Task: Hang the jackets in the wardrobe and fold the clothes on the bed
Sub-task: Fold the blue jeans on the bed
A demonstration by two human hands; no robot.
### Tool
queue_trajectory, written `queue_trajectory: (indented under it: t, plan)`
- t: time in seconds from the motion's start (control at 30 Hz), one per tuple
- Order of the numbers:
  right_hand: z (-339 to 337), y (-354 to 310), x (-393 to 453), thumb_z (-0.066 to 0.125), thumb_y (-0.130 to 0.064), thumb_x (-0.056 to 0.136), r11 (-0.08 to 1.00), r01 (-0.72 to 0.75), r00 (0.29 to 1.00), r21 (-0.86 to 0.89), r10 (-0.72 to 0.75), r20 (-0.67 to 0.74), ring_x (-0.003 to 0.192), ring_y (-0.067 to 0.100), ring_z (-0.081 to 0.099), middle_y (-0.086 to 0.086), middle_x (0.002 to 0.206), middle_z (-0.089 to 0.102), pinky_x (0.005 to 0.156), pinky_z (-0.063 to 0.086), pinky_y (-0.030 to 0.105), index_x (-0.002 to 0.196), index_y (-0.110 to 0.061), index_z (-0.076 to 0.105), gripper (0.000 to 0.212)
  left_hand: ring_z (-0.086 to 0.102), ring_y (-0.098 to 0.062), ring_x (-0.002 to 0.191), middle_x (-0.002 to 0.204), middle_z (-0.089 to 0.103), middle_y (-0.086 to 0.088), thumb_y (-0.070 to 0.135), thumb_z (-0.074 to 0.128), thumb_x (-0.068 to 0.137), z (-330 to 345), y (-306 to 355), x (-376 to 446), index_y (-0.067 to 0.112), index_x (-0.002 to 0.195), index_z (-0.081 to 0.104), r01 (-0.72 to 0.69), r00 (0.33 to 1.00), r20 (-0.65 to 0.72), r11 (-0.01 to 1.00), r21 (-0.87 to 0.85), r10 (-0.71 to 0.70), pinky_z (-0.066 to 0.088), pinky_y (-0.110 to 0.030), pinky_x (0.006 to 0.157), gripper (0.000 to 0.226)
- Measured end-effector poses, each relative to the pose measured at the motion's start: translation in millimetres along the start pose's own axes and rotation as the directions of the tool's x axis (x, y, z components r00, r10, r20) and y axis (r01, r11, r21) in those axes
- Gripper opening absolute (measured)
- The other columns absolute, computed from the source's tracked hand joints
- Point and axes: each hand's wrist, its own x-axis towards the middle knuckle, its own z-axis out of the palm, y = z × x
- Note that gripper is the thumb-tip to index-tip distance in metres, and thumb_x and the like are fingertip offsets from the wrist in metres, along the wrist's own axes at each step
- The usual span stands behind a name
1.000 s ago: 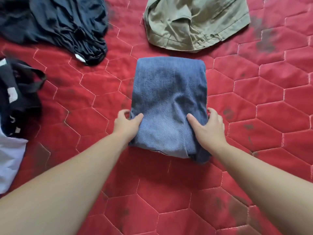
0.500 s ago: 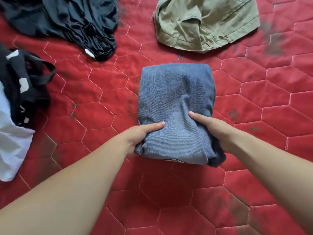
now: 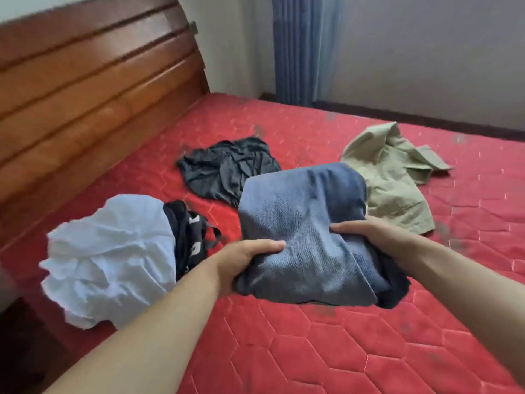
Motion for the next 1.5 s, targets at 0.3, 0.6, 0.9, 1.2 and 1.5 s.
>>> queue_trajectory:
  t: [0.3, 0.6, 0.9, 1.2, 1.5]
  plan:
    - [99, -201, -133, 0.083, -0.010, 0.052, 0.922, 0.369, 0.891, -0.118, -0.314, 0.329, 0.081, 0.023, 0.073, 0.009, 0.096, 0.075, 0.058, 0.056, 0.027, 0.105, -0.016, 0.066, 0.056, 0.069, -0.022, 0.102, 0.113, 0.071, -0.009, 0.058, 0.062, 0.079, 19, 110, -211, 0.017, 0.105, 0.077, -0.584, 0.803, -0.333, 0.764, -0.274, 0.494, 0.058, -0.030, 0.073, 0.051]
    - [208, -249, -200, 0.090, -0.033, 0.049, 0.945, 0.317, 0.820, -0.082, -0.229, 0.525, 0.101, 0.033, 0.068, 0.018, 0.113, 0.070, 0.078, 0.057, 0.039, 0.116, -0.008, 0.065, 0.076, 0.073, -0.029, 0.072, 0.089, 0.074, -0.019, 0.011, 0.067, 0.055, 8, 119, -390, -0.003, 0.110, 0.066, -0.653, 0.654, -0.528, 0.757, -0.032, 0.541, 0.056, -0.030, 0.055, 0.057]
    - [402, -245, -252, 0.091, -0.025, 0.055, 0.918, 0.385, 0.718, -0.093, -0.235, 0.655, 0.089, 0.033, 0.072, 0.017, 0.101, 0.073, 0.063, 0.059, 0.035, 0.107, -0.008, 0.068, 0.059, 0.069, -0.027, 0.102, 0.113, 0.071, -0.012, 0.032, 0.080, 0.070, -61, 52, -563, 0.008, 0.116, 0.069, -0.677, 0.475, -0.702, 0.730, 0.094, 0.531, 0.057, -0.034, 0.077, 0.052]
    - [638, -192, -317, 0.083, -0.034, 0.069, 0.897, 0.423, 0.671, -0.126, -0.217, 0.709, 0.078, 0.026, 0.074, 0.009, 0.089, 0.076, 0.064, 0.057, 0.033, 0.105, -0.012, 0.067, 0.045, 0.073, -0.024, 0.086, 0.095, 0.076, -0.007, 0.042, 0.075, 0.080, -155, -58, -733, 0.009, 0.109, 0.071, -0.672, 0.107, -0.943, 0.722, 0.165, 0.315, 0.057, -0.031, 0.072, 0.044]
    - [800, -155, -318, 0.081, -0.028, 0.073, 0.916, 0.395, 0.566, -0.074, -0.179, 0.805, 0.080, 0.030, 0.073, 0.013, 0.090, 0.075, 0.072, 0.058, 0.039, 0.106, -0.008, 0.067, 0.041, 0.072, -0.020, 0.090, 0.098, 0.075, 0.001, 0.064, 0.074, 0.068, -247, -127, -825, 0.021, 0.116, 0.066, -0.628, -0.070, -0.976, 0.751, 0.203, 0.206, 0.057, -0.036, 0.082, 0.065]
